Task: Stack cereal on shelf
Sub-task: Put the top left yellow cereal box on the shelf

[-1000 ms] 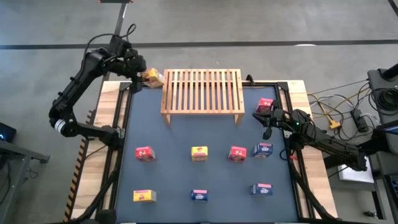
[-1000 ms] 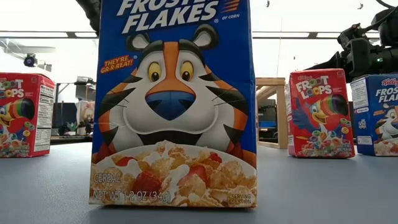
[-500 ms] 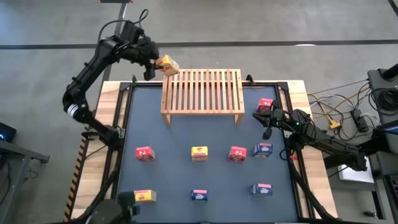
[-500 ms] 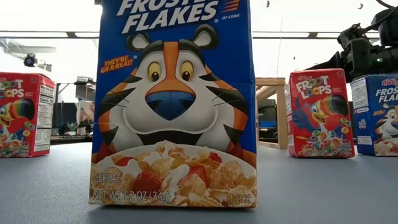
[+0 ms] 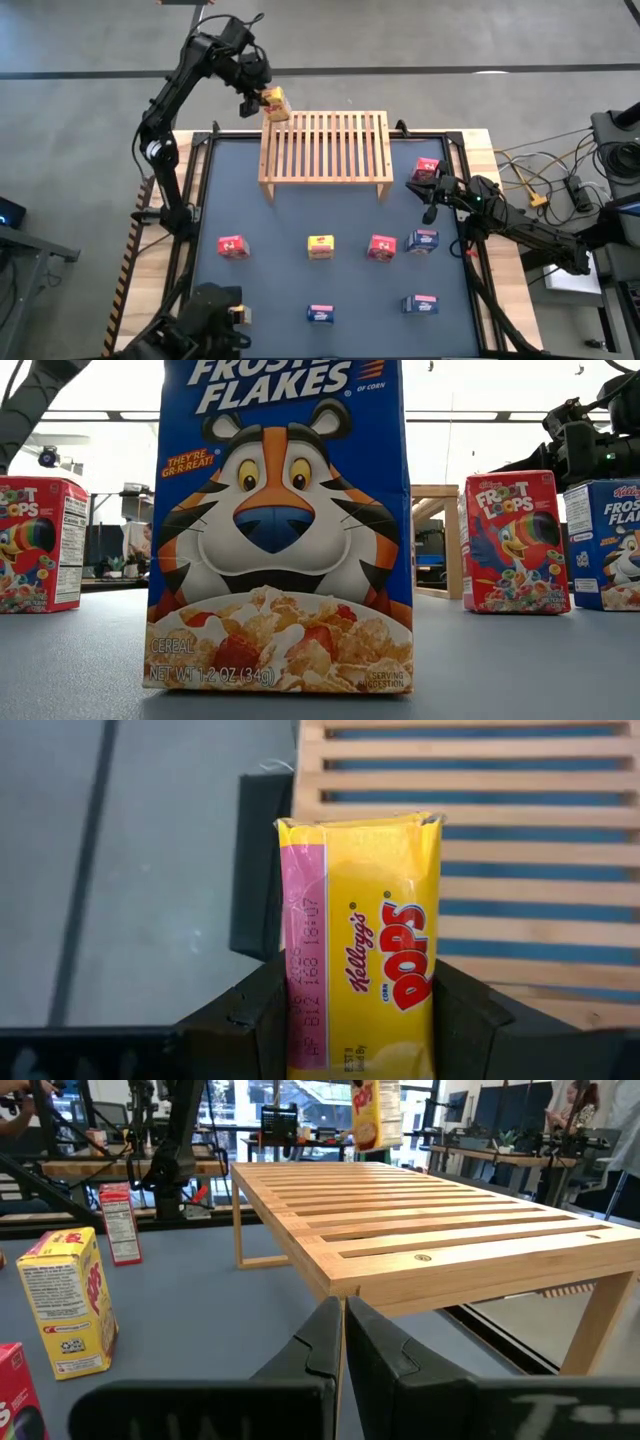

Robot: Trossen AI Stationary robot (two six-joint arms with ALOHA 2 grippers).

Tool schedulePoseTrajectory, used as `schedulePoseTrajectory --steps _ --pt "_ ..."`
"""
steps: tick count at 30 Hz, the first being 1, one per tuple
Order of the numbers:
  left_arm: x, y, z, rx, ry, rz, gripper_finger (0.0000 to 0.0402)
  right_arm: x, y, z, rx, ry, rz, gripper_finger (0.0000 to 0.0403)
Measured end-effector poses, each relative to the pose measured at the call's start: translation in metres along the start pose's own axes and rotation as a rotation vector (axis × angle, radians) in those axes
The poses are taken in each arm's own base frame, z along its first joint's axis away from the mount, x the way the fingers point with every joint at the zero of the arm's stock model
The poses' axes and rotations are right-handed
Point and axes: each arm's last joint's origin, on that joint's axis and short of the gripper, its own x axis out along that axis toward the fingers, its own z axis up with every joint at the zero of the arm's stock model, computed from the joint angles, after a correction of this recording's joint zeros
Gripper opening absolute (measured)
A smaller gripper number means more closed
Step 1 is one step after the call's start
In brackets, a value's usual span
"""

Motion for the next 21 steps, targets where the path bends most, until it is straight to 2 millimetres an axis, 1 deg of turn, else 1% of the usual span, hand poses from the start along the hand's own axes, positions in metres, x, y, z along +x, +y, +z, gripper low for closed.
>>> schedulePoseTrajectory --steps 5,14,21 --pt "0.004 0.004 0.005 0.008 -0.002 -0.002 0.0157 0.0 0.0 0.0 0.0 0.0 0.0 0.0009" --pt "0.017 0.003 0.0 0.007 0.039 -0.047 0.0157 0.0 0.0 0.0 0.0 0.0 0.0 0.0009" --pt "0.018 0.003 0.0 0.008 0.042 -0.051 0.0157 0.0 0.0 0.0 0.0 0.001 0.0 0.0009"
